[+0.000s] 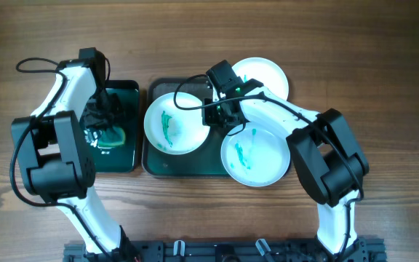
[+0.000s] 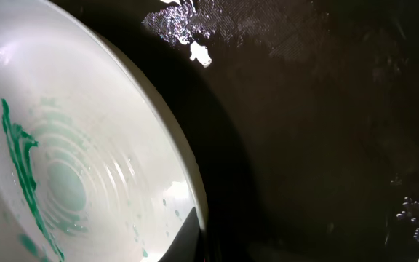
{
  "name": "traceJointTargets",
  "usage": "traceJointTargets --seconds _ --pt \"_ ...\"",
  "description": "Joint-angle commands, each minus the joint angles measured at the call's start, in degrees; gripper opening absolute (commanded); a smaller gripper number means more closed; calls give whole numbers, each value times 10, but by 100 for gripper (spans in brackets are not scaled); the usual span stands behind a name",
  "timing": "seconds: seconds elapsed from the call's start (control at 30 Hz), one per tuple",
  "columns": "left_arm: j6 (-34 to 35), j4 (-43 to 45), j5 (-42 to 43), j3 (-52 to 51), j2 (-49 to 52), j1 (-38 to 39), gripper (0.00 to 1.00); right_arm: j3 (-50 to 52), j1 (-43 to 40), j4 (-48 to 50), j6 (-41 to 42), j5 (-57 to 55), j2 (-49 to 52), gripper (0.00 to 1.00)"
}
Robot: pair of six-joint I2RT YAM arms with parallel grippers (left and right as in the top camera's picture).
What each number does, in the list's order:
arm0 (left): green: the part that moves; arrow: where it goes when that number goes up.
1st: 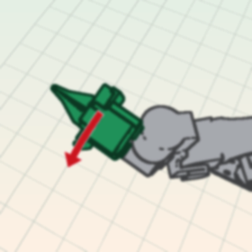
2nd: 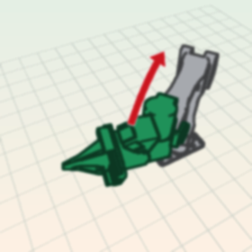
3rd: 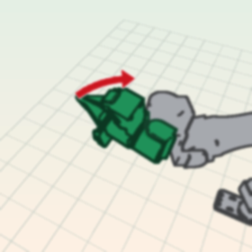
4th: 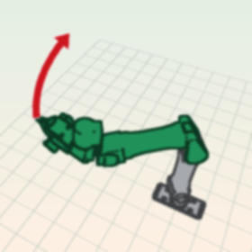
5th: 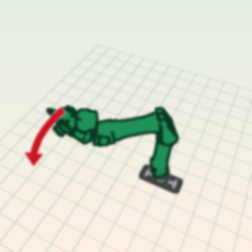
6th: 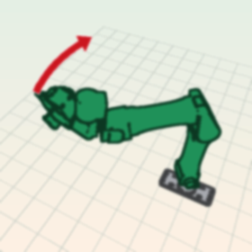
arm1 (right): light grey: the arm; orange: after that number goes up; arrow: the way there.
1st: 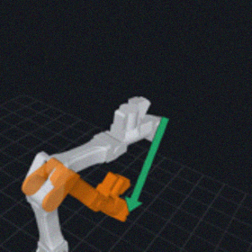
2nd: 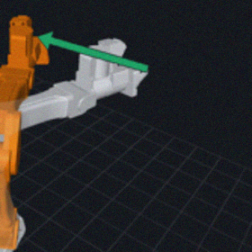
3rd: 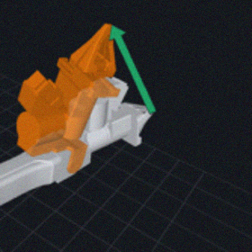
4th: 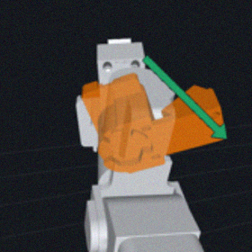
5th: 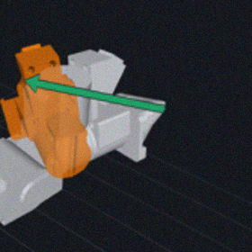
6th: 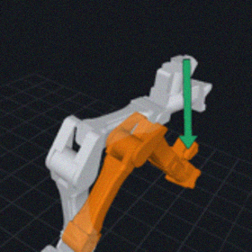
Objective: Clean dirty plates on tray and stack at the side
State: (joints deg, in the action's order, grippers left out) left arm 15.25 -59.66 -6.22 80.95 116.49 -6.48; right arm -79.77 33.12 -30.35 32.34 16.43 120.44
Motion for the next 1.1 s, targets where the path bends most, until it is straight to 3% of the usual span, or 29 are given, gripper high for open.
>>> traceJointTargets --seconds 0.0,0.13,0.2,0.33,0.53,0.87,0.93,1.0,1.07 --pt "-3 2 -9 -2 5 0 4 -4 3 1 8 -14 28 4" --pt "-13 -65 0 48 -48 0 4 -4 3 10 8 5 28 4" --pt "-13 -76 77 84 -114 8 4 -4 3 9 9 5 28 4" --pt "21 -77 109 86 -164 71 4 -4 -9 -15 23 13 28 4" --pt "84 -13 108 32 -112 184 4 -4 -21 -46 23 -2 28 4" --pt "122 47 82 -2 54 227 4 -4 -21 -45 21 -2 28 4" --pt "77 66 169 -2 59 246 4 -4 -21 -46 21 -1 28 4" --pt "-51 99 370 -2 59 266 4 -4 -21 -45 21 -2 28 4" --pt "-58 116 385 -2 59 269 4 -4 -21 -44 21 -1 28 4"
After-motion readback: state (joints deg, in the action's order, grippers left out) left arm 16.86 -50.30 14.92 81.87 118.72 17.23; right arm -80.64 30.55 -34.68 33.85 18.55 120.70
